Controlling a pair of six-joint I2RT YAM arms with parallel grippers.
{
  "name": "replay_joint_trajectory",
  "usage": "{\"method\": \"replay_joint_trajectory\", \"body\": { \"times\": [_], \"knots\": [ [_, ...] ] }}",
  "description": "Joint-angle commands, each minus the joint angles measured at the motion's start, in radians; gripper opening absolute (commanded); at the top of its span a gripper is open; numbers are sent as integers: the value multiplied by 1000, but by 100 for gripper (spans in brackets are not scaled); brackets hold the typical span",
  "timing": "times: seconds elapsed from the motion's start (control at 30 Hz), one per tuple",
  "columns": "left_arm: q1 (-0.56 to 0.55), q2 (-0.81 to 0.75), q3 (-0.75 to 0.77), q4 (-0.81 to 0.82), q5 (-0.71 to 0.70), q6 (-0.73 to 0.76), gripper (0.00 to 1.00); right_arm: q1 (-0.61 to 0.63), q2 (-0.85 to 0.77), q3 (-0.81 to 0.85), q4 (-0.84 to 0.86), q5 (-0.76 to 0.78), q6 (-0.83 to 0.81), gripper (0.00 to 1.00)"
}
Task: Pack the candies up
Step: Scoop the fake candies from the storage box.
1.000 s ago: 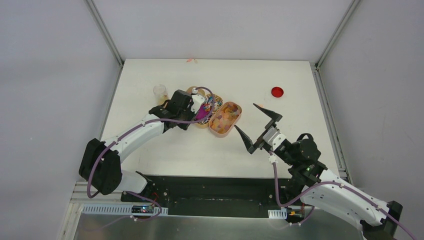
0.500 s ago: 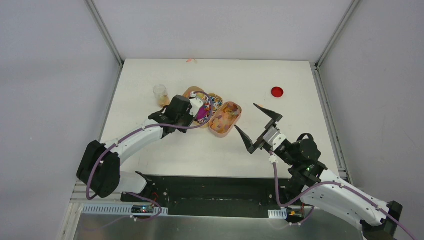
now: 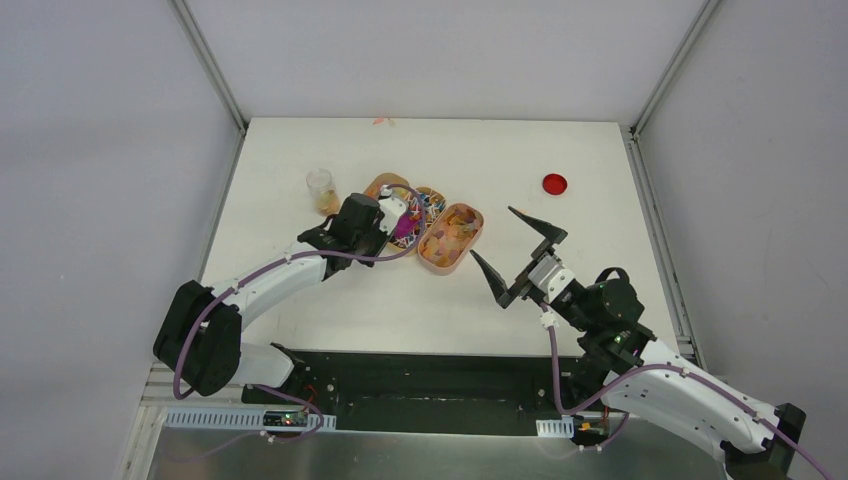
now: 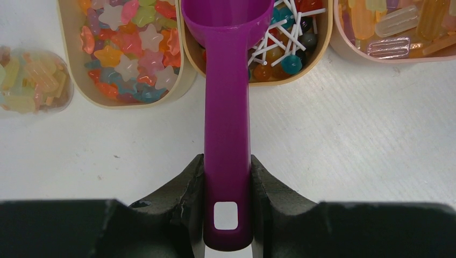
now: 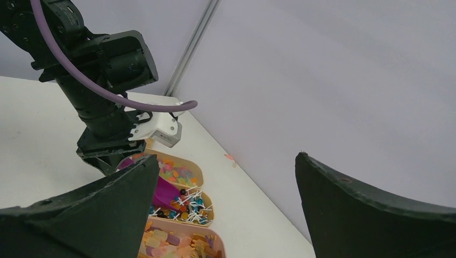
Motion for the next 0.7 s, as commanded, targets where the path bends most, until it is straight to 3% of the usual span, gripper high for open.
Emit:
{"method": "replay_joint_trajectory", "body": {
  "times": [0.0, 0.67],
  "knots": [
    [-7, -4, -6, 64, 4, -12, 0, -2, -7, 19, 37, 7, 16, 99],
    [-7, -97, -122, 245, -7, -28, 0, -3, -1, 17, 41, 12, 18, 99]
  ]
}}
